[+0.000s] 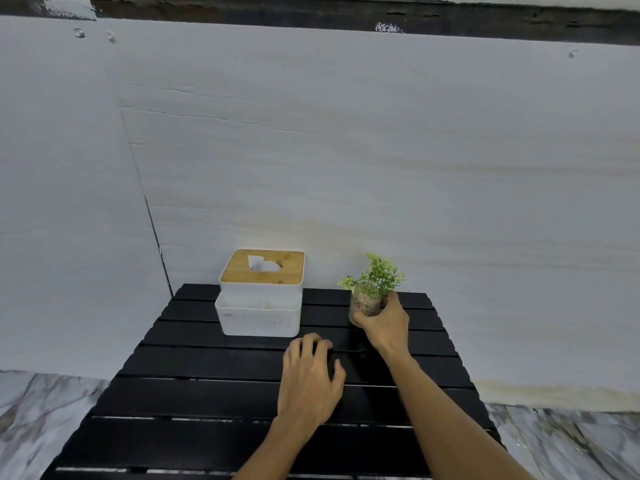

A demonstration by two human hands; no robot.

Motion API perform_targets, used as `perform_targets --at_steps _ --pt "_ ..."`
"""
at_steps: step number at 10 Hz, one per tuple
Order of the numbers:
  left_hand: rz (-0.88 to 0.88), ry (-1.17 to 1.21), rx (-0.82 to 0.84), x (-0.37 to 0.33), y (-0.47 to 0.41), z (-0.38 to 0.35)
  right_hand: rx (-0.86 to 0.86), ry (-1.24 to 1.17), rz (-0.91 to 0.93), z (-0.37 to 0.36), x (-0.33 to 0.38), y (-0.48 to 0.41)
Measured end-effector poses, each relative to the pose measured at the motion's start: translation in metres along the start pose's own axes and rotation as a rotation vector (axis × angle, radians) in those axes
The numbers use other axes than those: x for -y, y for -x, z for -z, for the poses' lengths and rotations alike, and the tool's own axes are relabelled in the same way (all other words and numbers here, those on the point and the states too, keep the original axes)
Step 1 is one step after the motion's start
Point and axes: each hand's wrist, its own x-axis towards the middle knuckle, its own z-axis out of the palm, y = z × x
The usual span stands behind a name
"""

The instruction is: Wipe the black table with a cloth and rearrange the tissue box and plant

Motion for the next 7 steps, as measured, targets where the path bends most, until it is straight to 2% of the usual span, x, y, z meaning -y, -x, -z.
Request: perform_targets --at_steps 5,7 --pt "-0.012 -0.001 -0.005 -0.001 0.000 0.000 -0.043 0.067 -0.030 -0.008 -0.003 0.003" --pt "-0.037 0.015 -0.008 0.000 0.002 0.008 -0.114 0.001 -0.112 -0.002 -0.002 0.045"
